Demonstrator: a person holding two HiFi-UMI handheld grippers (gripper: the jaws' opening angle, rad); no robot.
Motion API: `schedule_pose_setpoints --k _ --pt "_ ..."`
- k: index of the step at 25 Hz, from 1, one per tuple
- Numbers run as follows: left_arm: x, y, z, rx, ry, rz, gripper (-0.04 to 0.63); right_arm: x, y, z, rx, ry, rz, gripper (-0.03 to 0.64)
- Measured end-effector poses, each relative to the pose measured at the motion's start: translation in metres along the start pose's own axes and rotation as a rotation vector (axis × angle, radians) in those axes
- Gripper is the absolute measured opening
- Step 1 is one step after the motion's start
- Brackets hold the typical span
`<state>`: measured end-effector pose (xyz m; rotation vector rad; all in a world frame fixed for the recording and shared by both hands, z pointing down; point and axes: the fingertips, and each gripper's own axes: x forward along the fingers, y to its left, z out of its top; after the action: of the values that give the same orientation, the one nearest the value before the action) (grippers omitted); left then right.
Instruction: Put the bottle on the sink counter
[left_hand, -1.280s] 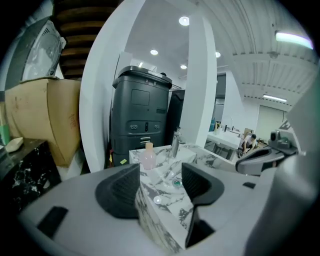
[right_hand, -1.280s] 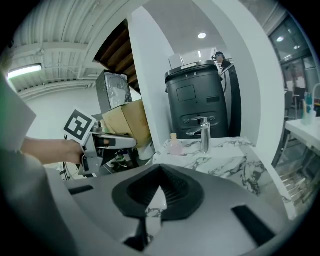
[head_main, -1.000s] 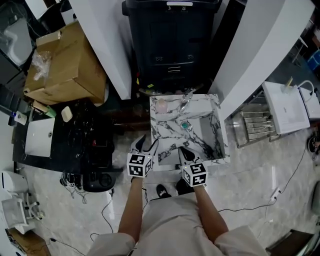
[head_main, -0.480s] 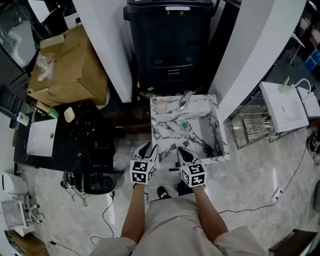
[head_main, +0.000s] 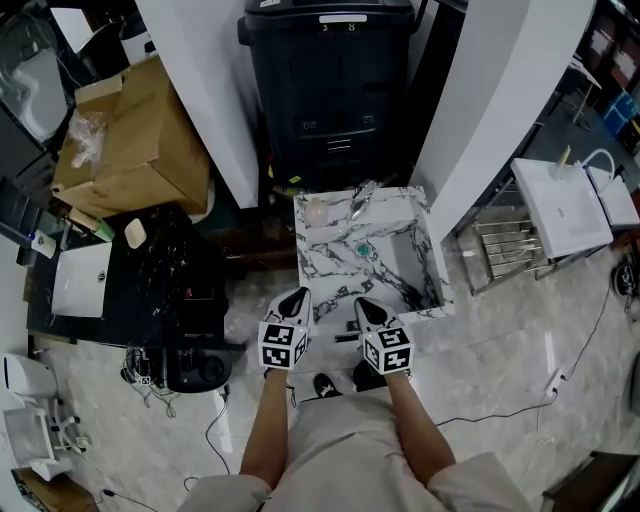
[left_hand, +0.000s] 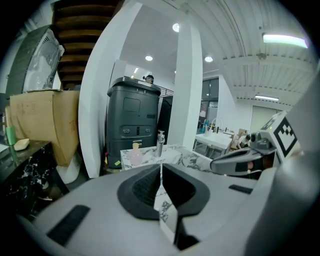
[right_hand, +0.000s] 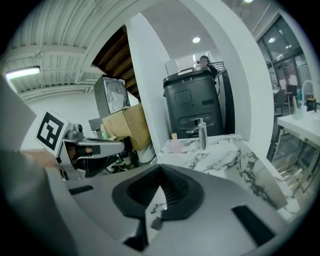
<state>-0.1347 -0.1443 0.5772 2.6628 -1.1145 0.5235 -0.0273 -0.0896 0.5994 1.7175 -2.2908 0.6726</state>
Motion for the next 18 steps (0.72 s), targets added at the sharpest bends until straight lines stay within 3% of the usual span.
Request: schedule_pose_setpoints --k 18 --pt "-0.005 0.008 -0.012 -0.044 0.016 0.049 0.006 0.001 0.006 -0.001 -0.025 0.02 0.016 0.005"
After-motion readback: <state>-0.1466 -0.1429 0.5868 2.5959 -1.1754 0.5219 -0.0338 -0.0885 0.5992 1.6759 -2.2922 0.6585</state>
